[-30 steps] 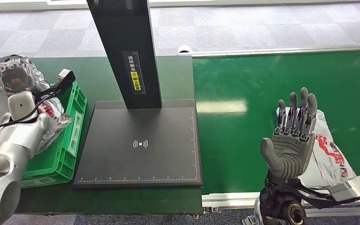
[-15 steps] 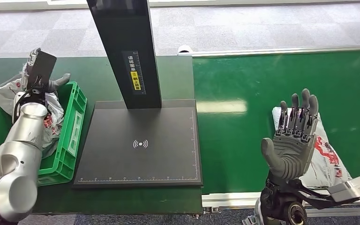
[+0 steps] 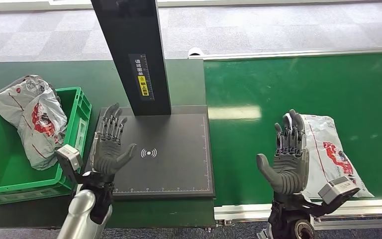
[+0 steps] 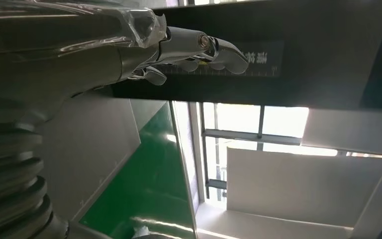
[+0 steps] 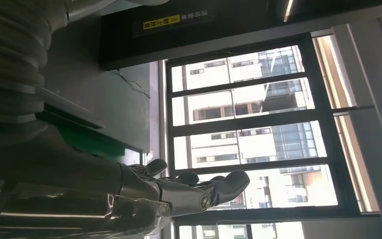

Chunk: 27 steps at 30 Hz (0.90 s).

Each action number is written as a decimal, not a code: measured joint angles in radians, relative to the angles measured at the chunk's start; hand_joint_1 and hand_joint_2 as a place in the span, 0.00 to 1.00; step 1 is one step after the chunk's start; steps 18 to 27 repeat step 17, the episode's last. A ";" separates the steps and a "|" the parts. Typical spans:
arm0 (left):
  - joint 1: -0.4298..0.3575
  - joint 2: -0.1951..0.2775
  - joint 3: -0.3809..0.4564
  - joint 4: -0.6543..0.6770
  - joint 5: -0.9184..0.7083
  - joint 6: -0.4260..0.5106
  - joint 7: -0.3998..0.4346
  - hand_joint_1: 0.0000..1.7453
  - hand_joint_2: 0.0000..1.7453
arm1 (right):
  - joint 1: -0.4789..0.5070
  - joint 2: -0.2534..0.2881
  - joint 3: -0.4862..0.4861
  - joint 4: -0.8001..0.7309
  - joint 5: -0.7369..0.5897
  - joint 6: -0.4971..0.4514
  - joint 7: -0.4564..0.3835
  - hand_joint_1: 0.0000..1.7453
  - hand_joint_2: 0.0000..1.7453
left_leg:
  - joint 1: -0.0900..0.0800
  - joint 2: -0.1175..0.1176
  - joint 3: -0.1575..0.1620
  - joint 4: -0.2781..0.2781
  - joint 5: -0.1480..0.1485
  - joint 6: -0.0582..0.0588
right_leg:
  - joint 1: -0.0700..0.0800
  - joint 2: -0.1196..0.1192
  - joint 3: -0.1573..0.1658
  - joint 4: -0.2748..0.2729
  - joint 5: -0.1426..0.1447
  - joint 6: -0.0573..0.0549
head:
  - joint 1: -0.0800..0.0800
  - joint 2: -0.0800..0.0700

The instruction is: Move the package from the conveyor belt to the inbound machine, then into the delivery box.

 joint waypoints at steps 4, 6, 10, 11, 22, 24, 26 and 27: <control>0.076 -0.023 -0.078 -0.025 -0.003 0.020 -0.027 0.00 1.00 | 0.024 -0.003 0.000 0.042 0.026 0.002 0.000 0.00 1.00 | 0.000 0.000 0.000 0.000 0.000 0.000 | 0.000 0.000 0.000 0.000 0.000 0.000 | 0.000 0.000; 0.095 -0.027 -0.107 -0.028 -0.020 0.026 -0.039 0.00 1.00 | 0.032 -0.006 -0.001 0.055 0.036 0.003 0.000 0.00 1.00 | 0.001 0.000 0.000 0.000 0.000 0.000 | 0.001 0.000 0.000 0.000 0.000 0.000 | 0.000 0.000; 0.109 -0.034 -0.132 -0.043 -0.060 0.036 -0.049 0.00 1.00 | 0.051 -0.012 -0.004 0.069 0.047 0.002 -0.003 0.00 1.00 | 0.001 0.000 0.001 0.000 0.000 0.000 | 0.001 0.000 0.000 0.000 0.000 0.000 | 0.000 0.000; 0.112 -0.037 -0.134 -0.047 -0.063 0.035 -0.049 0.00 1.00 | 0.057 -0.013 -0.005 0.071 0.050 0.001 -0.004 0.00 1.00 | 0.001 0.000 0.000 0.000 0.000 0.000 | 0.001 0.000 0.000 0.000 0.000 0.000 | 0.000 0.000; 0.125 -0.044 -0.142 -0.051 -0.073 0.020 -0.046 0.00 1.00 | 0.075 -0.018 -0.008 0.078 0.074 -0.017 -0.014 0.00 1.00 | 0.000 0.000 0.000 0.000 0.000 0.000 | 0.000 0.000 0.000 0.000 0.000 0.000 | 0.000 0.000; 0.125 -0.044 -0.142 -0.051 -0.073 0.020 -0.046 0.00 1.00 | 0.075 -0.018 -0.008 0.078 0.074 -0.017 -0.014 0.00 1.00 | 0.000 0.000 0.000 0.000 0.000 0.000 | 0.000 0.000 0.000 0.000 0.000 0.000 | 0.000 0.000; 0.125 -0.044 -0.142 -0.051 -0.073 0.020 -0.046 0.00 1.00 | 0.075 -0.018 -0.008 0.078 0.074 -0.017 -0.014 0.00 1.00 | 0.000 0.000 0.000 0.000 0.000 0.000 | 0.000 0.000 0.000 0.000 0.000 0.000 | 0.000 0.000; 0.125 -0.044 -0.142 -0.051 -0.073 0.020 -0.046 0.00 1.00 | 0.075 -0.018 -0.008 0.078 0.074 -0.017 -0.014 0.00 1.00 | 0.000 0.000 0.000 0.000 0.000 0.000 | 0.000 0.000 0.000 0.000 0.000 0.000 | 0.000 0.000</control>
